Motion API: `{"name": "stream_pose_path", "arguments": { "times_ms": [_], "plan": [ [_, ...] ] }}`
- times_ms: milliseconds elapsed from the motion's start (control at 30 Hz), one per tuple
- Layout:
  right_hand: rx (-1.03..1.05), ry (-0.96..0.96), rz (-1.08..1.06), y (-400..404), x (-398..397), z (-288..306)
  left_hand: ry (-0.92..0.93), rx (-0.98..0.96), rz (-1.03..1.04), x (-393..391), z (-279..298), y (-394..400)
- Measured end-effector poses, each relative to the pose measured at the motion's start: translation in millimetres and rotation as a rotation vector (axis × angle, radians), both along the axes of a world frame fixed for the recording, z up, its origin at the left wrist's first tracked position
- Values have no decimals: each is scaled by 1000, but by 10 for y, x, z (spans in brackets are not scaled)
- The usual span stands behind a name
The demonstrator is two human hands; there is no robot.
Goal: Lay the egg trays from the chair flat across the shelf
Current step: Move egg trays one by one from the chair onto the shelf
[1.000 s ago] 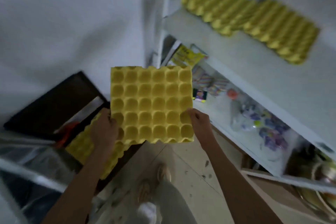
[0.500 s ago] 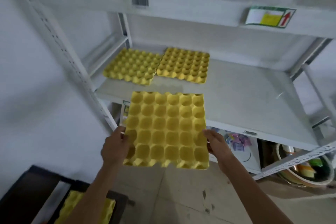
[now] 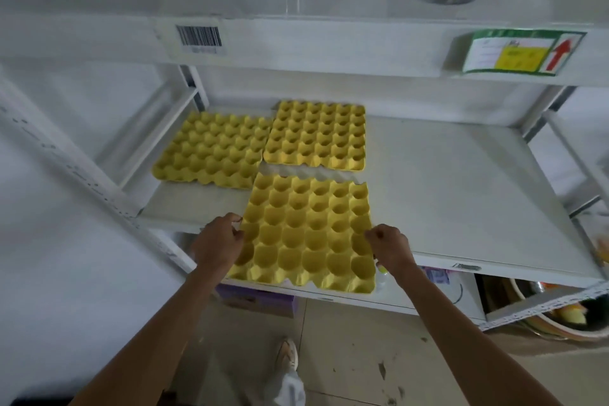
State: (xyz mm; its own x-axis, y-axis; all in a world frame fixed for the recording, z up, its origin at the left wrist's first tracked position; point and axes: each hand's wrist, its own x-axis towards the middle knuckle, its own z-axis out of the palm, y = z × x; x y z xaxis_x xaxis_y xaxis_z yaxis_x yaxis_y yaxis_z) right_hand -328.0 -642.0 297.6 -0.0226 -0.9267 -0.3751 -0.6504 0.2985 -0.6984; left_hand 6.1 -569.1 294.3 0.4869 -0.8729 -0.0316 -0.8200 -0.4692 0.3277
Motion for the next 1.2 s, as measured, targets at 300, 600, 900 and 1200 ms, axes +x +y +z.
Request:
{"name": "stream_pose_path", "arguments": {
  "times_ms": [300,600,900,1200],
  "plan": [
    [20,20,-178,-415,251,-146,83,-123,-60,181,-301,-460],
    [-11,15,-105,-483,363,-198,100,-126,-30,270,-299,-566],
    [60,-12,-3,-518,202,-227,140,-87,-52,267,-332,-529],
    [207,-274,59,-695,-51,-317,12,-317,181,-88,-32,209]
  ]
}}
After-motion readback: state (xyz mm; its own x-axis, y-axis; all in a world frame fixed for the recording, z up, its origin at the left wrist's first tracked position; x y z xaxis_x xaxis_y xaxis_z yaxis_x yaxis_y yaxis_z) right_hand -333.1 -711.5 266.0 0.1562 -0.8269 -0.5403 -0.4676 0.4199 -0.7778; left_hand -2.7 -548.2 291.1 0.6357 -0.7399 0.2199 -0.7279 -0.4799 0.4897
